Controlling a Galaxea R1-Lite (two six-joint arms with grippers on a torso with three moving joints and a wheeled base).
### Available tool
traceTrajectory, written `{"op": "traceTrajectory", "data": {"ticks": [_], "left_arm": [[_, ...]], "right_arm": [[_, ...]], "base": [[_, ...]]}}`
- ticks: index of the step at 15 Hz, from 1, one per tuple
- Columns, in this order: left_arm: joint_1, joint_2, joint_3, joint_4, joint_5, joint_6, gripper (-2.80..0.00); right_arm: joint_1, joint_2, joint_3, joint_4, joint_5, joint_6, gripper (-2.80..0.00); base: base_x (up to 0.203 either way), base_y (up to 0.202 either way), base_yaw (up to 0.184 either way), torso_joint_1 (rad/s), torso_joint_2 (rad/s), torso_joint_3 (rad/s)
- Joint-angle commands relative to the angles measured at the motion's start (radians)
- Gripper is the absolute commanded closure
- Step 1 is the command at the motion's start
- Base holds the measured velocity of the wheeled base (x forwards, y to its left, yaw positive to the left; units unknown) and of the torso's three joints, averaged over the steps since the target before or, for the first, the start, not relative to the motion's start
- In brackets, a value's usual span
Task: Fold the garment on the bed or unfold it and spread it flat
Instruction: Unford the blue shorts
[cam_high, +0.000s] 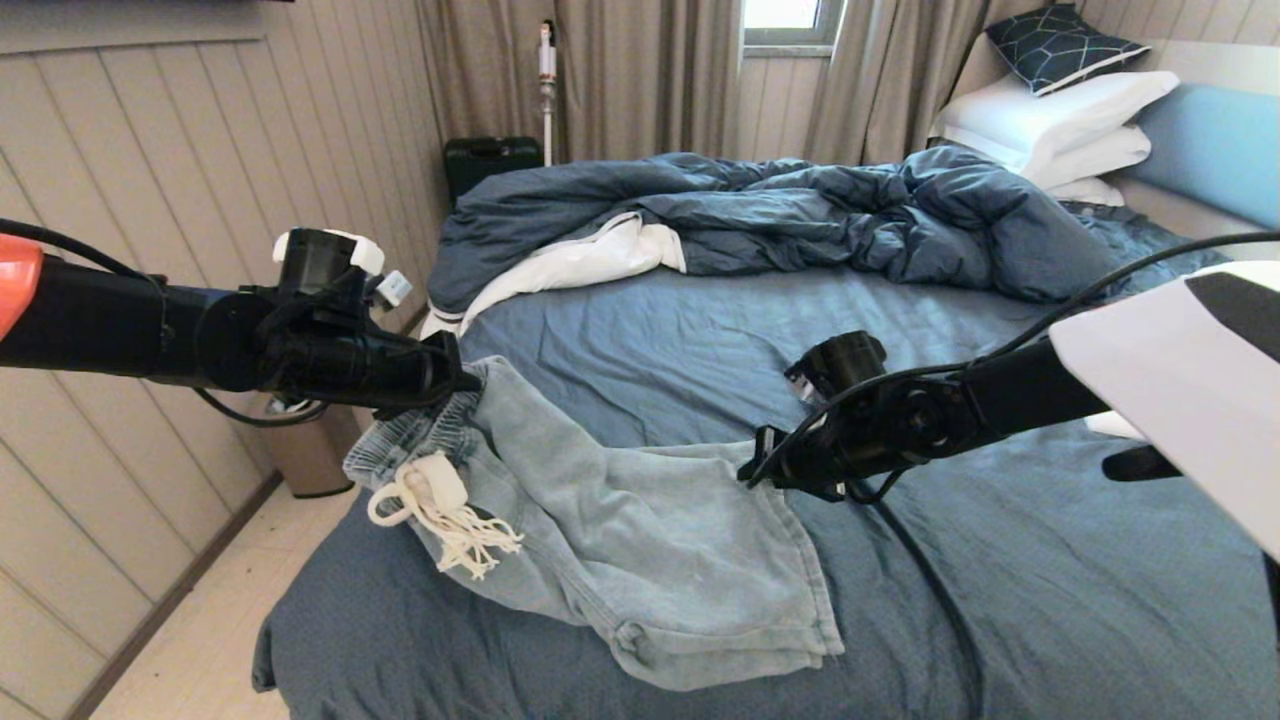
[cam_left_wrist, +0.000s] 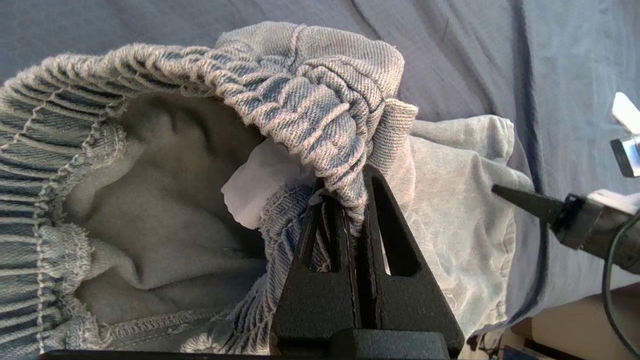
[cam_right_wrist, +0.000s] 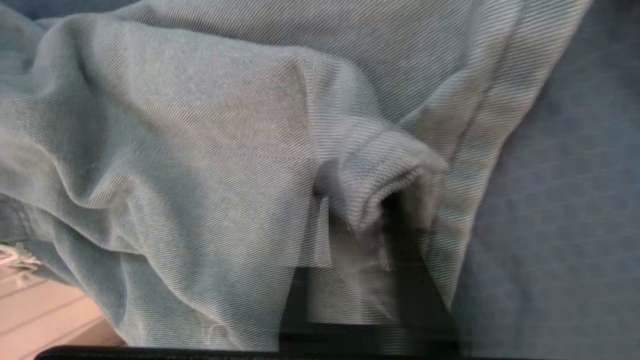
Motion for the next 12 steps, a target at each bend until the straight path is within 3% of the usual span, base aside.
{"op": "traceTrajectory", "data": {"ticks": [1,12], "left_arm": [[0.000,0.013,-0.001,0.001,-0.004,-0.005,0.00],[0.001,-0.046,-0.014,0.002,0.001,-0.006,0.00]], "right_arm": [[0.002,-0.002,0.004,0.000,0.001,0.002,0.00],[-0.035,-0.175,0.026,0.005,-0.006,0.004,0.00]], "base": [[0.000,0.000,0.000,0.000,0.00,0.000],[0.000,0.000,0.000,0.000,0.00,0.000]]}}
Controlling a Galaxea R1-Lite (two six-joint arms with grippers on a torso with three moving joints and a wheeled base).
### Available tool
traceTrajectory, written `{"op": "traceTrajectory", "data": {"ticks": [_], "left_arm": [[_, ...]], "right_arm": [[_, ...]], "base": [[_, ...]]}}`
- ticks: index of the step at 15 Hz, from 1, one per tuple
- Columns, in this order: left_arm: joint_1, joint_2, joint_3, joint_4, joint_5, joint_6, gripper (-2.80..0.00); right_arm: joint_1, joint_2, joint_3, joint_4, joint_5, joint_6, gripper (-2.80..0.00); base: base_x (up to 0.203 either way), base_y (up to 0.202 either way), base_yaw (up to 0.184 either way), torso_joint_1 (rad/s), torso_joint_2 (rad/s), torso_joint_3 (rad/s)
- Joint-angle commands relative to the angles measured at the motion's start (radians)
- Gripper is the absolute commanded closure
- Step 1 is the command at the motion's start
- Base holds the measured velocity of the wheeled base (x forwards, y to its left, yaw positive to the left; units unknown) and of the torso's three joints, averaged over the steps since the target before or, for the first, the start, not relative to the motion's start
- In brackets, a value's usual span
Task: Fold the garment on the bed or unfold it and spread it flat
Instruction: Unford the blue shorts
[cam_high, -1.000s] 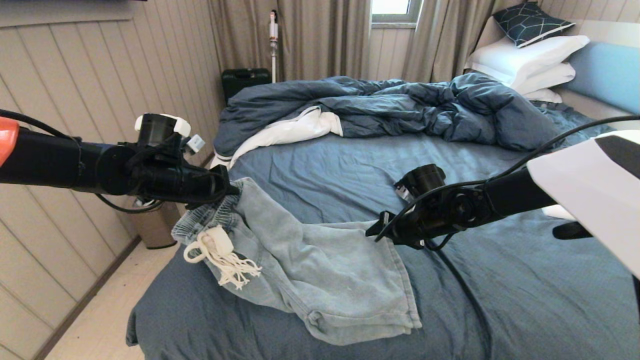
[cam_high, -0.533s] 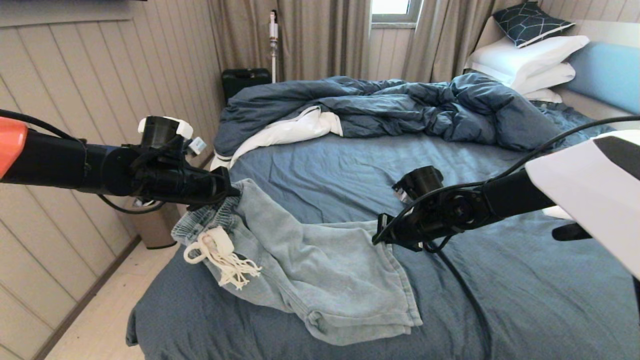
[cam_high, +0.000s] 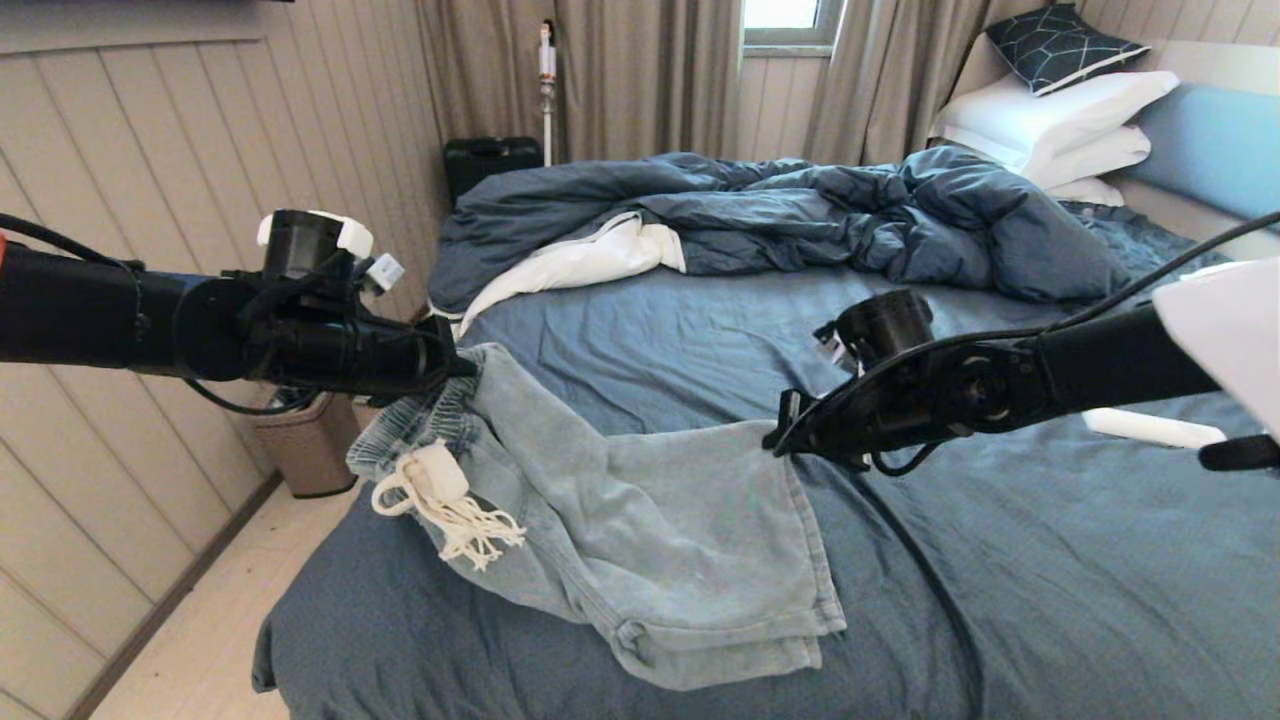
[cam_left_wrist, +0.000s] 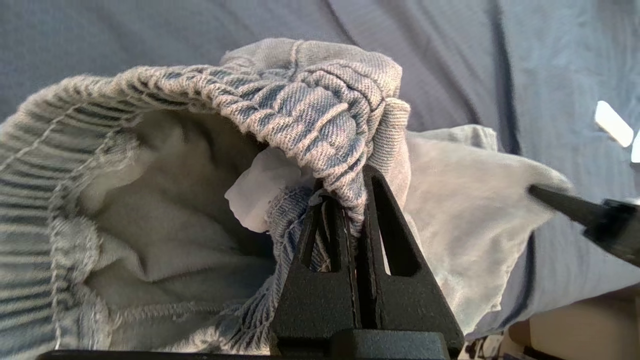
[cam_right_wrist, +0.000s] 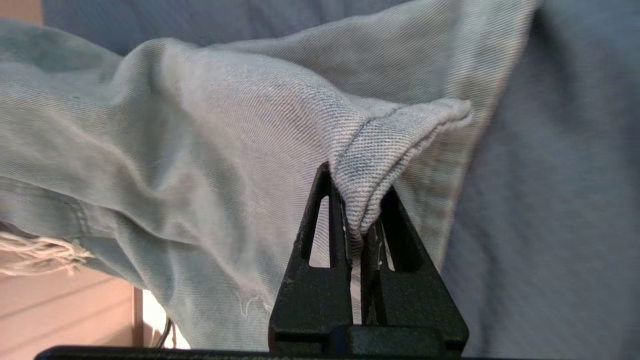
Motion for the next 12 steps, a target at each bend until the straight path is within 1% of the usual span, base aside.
{"op": "traceTrajectory", "data": {"ticks": [1,3,8,9,12], "left_arm": [[0.000,-0.015,0.000,0.000,-0.002,-0.003,0.00],[0.000,-0.050,0.000,0.000,-0.002,-0.004,0.00],[0.009,-0.240,-0.004,0.012,0.003,-0.008,0.00],[0.009,-0.284,-0.013,0.032,0.011,-0.008,0.00],[0.009,-0.413,-0.054,0.156,0.027,-0.007,0.00]], "right_arm": [[-0.005,-0.066,0.012,0.000,-0.012,0.002,0.00],[-0.006,-0.120,0.019,-0.001,-0.031,0.001,0.00],[-0.012,-0.322,0.019,0.008,-0.044,-0.007,0.00],[-0.012,-0.363,0.020,0.026,-0.051,-0.009,0.00],[-0.017,-0.495,0.025,0.072,-0.059,-0.010,0.00]], "base": [[0.000,0.000,0.000,0.000,0.00,0.000],[0.000,0.000,0.000,0.000,0.00,0.000],[0.000,0.000,0.000,0.000,0.00,0.000],[0.000,0.000,0.000,0.000,0.00,0.000],[0.000,0.000,0.000,0.000,0.00,0.000]]}}
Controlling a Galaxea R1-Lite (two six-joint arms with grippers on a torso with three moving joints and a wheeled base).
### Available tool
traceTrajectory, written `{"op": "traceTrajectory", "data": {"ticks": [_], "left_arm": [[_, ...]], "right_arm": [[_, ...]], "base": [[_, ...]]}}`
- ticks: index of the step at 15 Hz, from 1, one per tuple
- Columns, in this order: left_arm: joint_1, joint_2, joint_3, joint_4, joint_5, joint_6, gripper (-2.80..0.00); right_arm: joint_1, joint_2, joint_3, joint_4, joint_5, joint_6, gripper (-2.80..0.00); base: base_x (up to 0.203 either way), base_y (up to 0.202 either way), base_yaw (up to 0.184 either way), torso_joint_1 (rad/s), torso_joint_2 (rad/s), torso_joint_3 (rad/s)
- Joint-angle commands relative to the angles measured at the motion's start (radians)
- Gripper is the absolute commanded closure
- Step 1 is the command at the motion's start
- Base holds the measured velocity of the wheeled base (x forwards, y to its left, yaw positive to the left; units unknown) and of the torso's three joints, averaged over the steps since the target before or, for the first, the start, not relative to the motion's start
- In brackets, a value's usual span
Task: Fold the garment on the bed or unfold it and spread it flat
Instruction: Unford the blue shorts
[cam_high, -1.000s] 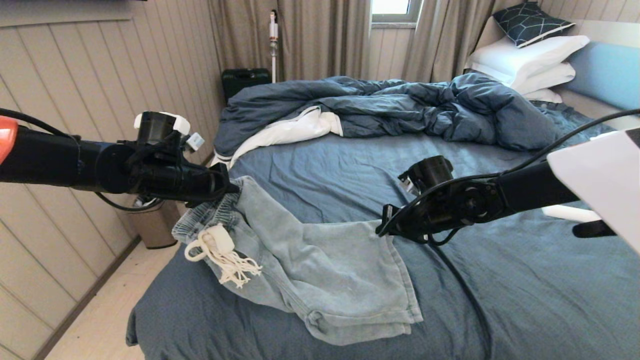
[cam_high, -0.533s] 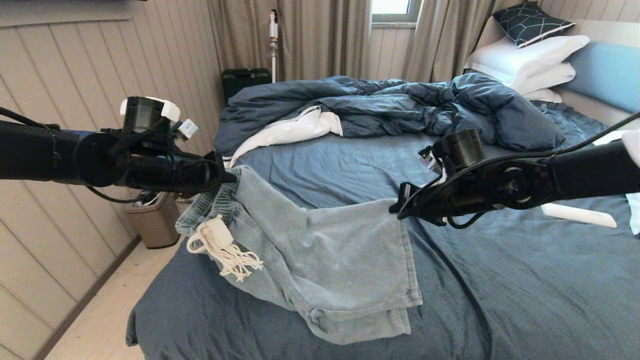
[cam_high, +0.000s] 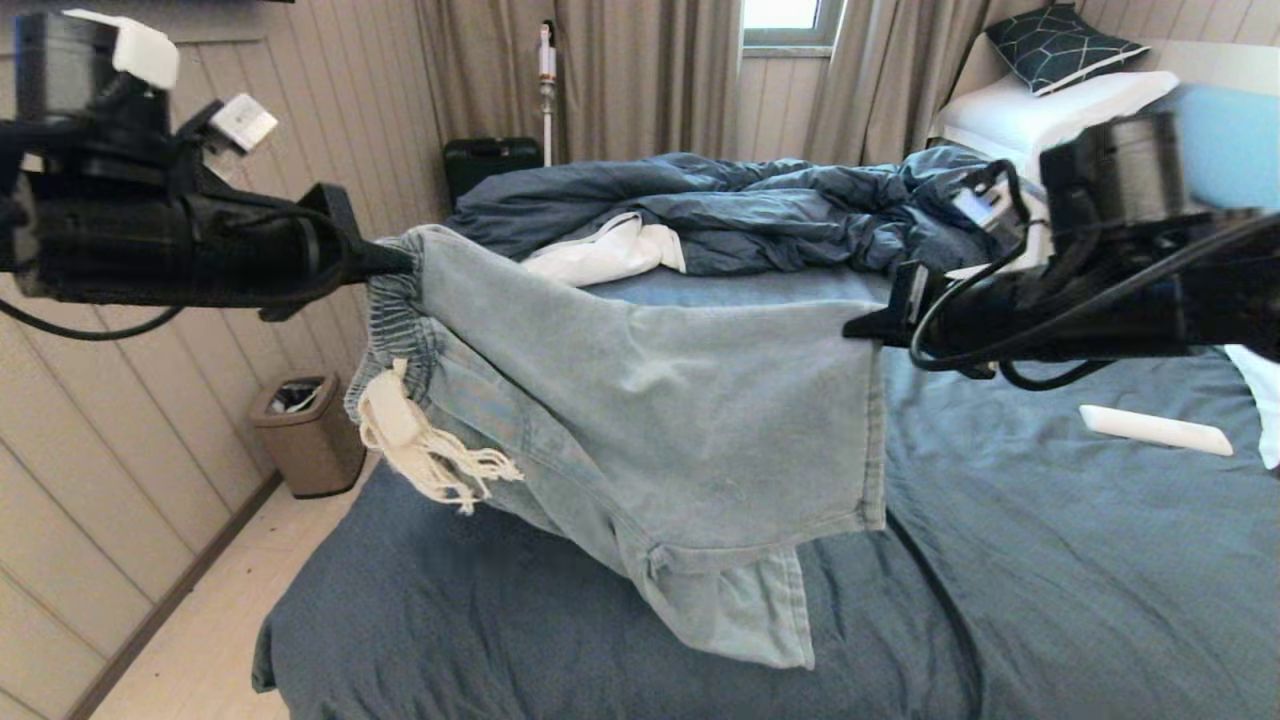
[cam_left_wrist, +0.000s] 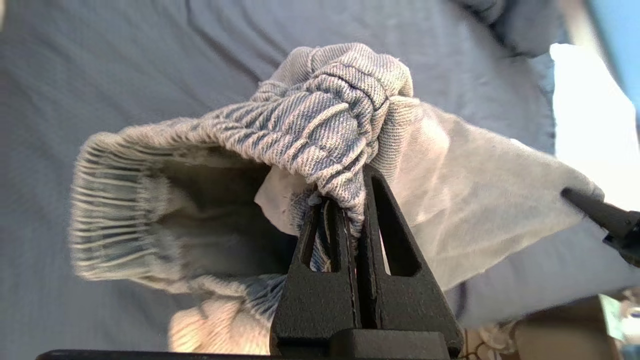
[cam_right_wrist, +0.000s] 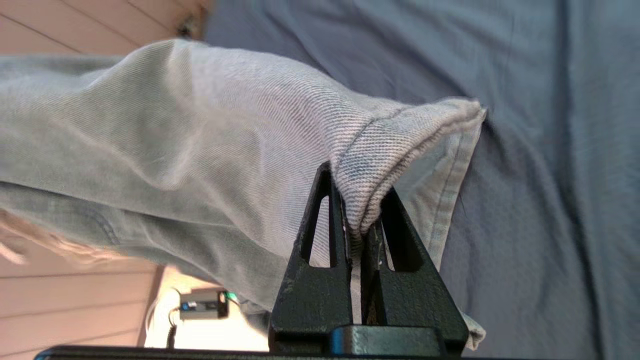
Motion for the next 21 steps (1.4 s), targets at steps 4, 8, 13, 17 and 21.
{"op": "traceTrajectory", "data": {"ticks": [4,8,13,17,21], "left_arm": [[-0.010,-0.218,-0.113,0.246,0.076,0.003,0.00],[-0.083,-0.331,-0.163,0.343,0.130,0.005,0.00],[-0.147,-0.372,-0.244,0.463,0.186,0.006,0.00],[-0.178,-0.368,-0.337,0.523,0.186,0.006,0.00],[-0.182,-0.382,-0.388,0.535,0.189,0.007,0.00]], "right_arm": [[-0.004,-0.284,-0.010,0.131,-0.003,0.002,0.00],[-0.039,-0.431,-0.029,0.244,-0.003,-0.009,0.00],[-0.052,-0.511,-0.059,0.331,-0.002,-0.016,0.00],[-0.062,-0.515,-0.064,0.328,-0.002,-0.015,0.00],[-0.062,-0.539,-0.134,0.340,-0.002,-0.016,0.00]], "base": [[0.000,0.000,0.000,0.000,0.00,0.000],[0.000,0.000,0.000,0.000,0.00,0.000],[0.000,0.000,0.000,0.000,0.00,0.000],[0.000,0.000,0.000,0.000,0.00,0.000],[0.000,0.000,0.000,0.000,0.00,0.000]]}}
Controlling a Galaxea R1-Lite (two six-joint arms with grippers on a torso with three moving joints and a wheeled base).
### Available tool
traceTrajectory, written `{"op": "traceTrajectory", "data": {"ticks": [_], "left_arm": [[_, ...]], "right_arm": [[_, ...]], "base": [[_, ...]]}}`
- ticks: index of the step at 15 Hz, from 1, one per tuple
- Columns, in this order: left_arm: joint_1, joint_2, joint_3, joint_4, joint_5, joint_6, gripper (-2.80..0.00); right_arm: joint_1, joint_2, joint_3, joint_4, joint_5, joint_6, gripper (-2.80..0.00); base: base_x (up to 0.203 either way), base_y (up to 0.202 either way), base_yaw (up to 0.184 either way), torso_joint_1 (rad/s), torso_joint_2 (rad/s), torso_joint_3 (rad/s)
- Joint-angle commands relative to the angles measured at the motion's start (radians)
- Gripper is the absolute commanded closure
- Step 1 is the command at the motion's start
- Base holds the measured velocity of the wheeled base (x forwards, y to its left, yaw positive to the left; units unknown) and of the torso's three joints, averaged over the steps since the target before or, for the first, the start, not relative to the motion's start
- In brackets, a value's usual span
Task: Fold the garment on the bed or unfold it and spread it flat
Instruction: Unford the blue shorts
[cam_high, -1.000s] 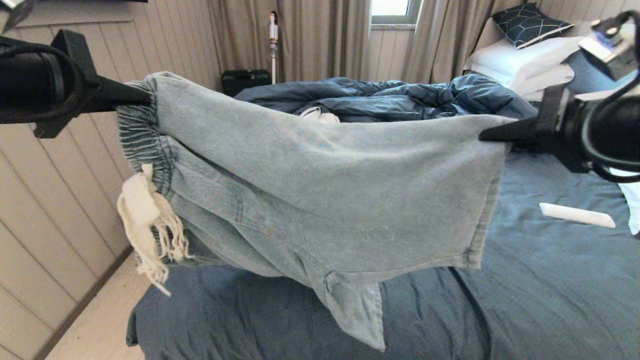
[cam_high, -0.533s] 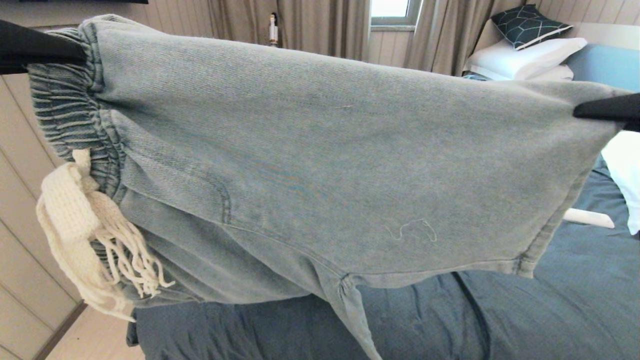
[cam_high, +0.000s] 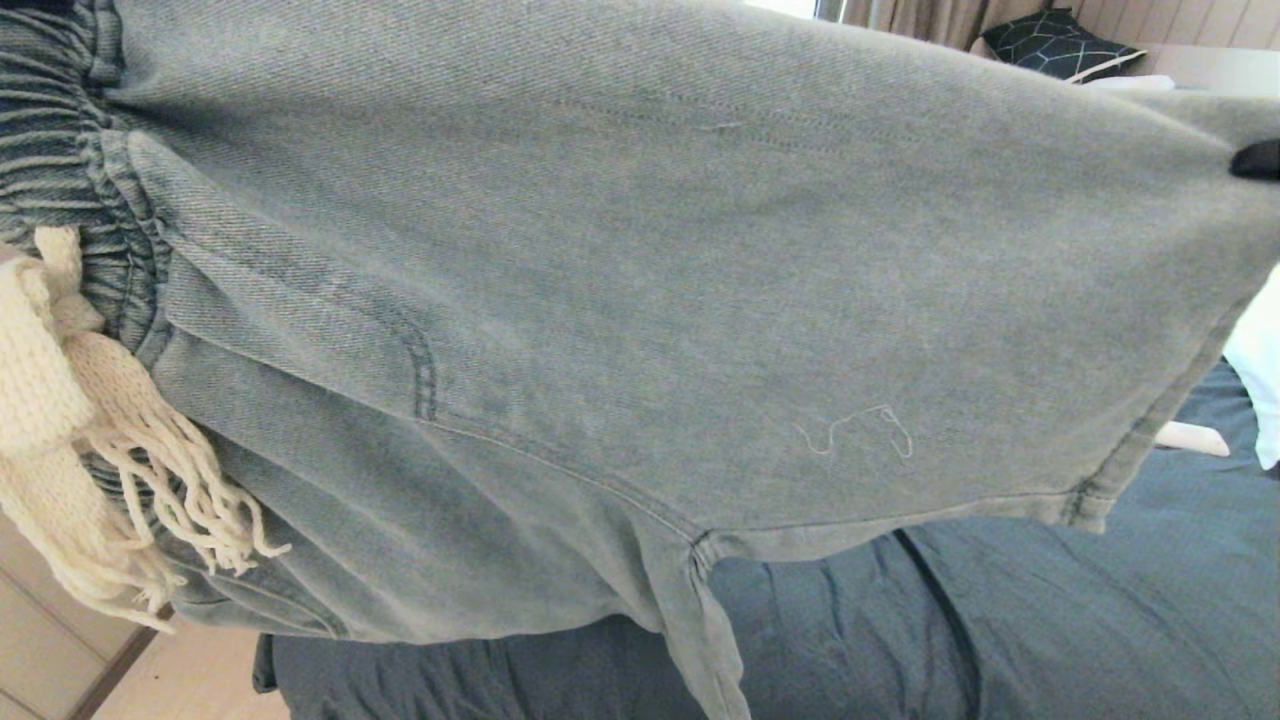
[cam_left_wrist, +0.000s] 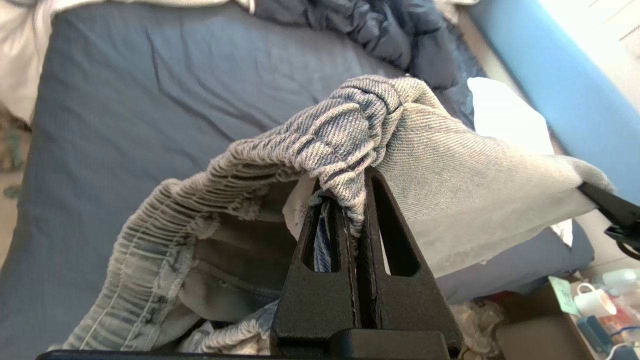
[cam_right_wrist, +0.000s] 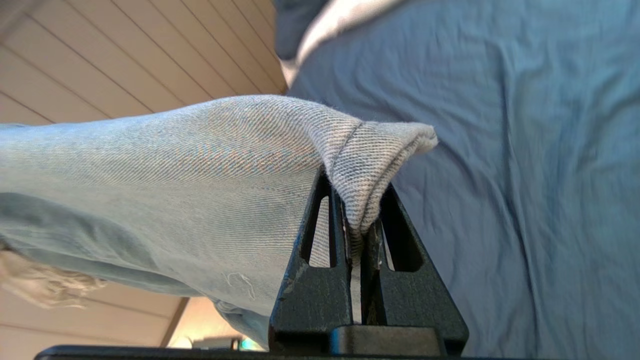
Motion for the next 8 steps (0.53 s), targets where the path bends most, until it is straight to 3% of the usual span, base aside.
{"op": "traceTrajectory", "data": {"ticks": [1,4,8], "left_arm": [[-0.003,-0.020,-0.017,0.004,-0.002,0.006,0.00],[-0.017,-0.032,-0.098,0.059,-0.002,0.033,0.00],[-0.019,-0.063,-0.106,0.068,-0.003,0.062,0.00]], "right_arm": [[0.000,-0.029,-0.040,0.012,0.001,0.002,0.00],[-0.002,-0.069,-0.129,0.083,0.000,0.002,0.00],[-0.007,-0.088,-0.174,0.090,0.001,-0.002,0.00]], "base": [[0.000,0.000,0.000,0.000,0.00,0.000],[0.000,0.000,0.000,0.000,0.00,0.000],[0.000,0.000,0.000,0.000,0.00,0.000]]}}
